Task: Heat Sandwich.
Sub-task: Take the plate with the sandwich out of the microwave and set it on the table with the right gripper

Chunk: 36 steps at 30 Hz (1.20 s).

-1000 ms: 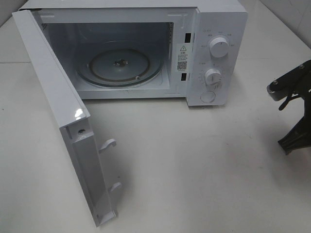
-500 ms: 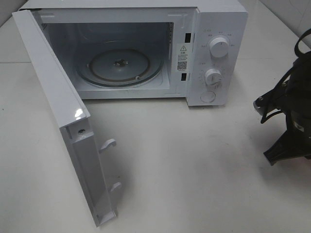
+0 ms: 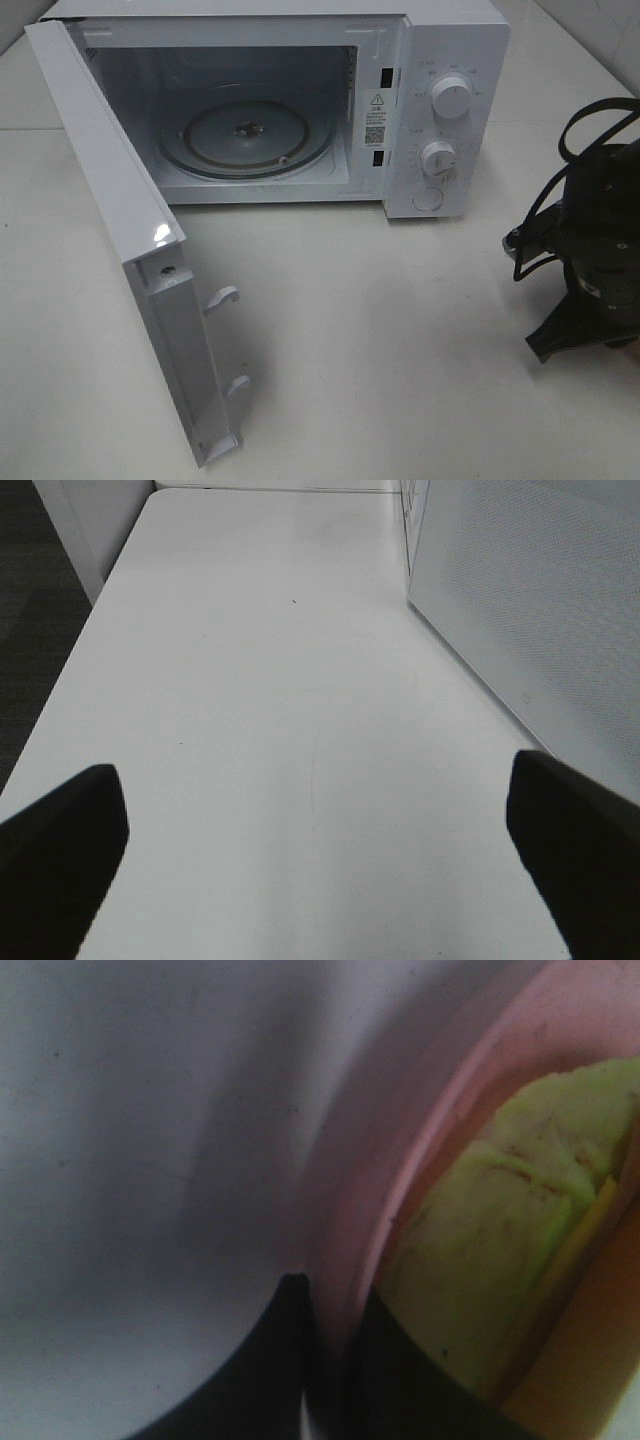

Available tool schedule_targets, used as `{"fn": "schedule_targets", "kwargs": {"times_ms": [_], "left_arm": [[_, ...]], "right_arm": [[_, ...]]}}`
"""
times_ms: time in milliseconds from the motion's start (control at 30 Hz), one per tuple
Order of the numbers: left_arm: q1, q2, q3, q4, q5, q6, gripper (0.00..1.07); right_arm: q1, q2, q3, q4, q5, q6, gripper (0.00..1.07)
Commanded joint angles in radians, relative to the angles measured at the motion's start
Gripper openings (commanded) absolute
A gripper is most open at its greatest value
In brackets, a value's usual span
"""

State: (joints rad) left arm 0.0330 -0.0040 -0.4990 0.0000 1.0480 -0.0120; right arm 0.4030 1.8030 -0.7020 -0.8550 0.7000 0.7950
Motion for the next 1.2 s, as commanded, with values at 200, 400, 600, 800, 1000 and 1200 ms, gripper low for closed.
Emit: {"fn": "schedule_targets", "kwargs": {"times_ms": [200,400,600,800,1000,1200], "left_arm": [[0.003,-0.028,0.005,0.000,-0.011,0.000,0.98],[0.003,-0.028,0.005,0.000,-0.011,0.000,0.98],[0.003,-0.028,0.005,0.000,-0.011,0.000,0.98],[0.003,-0.028,0.005,0.000,-0.011,0.000,0.98],[0.003,-0.028,0.005,0.000,-0.011,0.000,0.98],[0.003,-0.028,0.005,0.000,-0.011,0.000,0.98]], "right_arm": [[-0.005,0.073,0.003,-0.030,-0.024,0.008,0.05],[-0.005,0.081,0.003,-0.030,-0.027,0.009,0.07],[-0.005,0.081,0.002,-0.028,-0.026,0.009,0.08],[-0.005,0.078,0.001,-0.026,-0.026,0.009,0.15],[-0.005,0.040,0.001,-0.020,-0.028,0.009,0.24],[-0.005,-0.014,0.001,0.032,-0.027,-0.026,0.53]]}}
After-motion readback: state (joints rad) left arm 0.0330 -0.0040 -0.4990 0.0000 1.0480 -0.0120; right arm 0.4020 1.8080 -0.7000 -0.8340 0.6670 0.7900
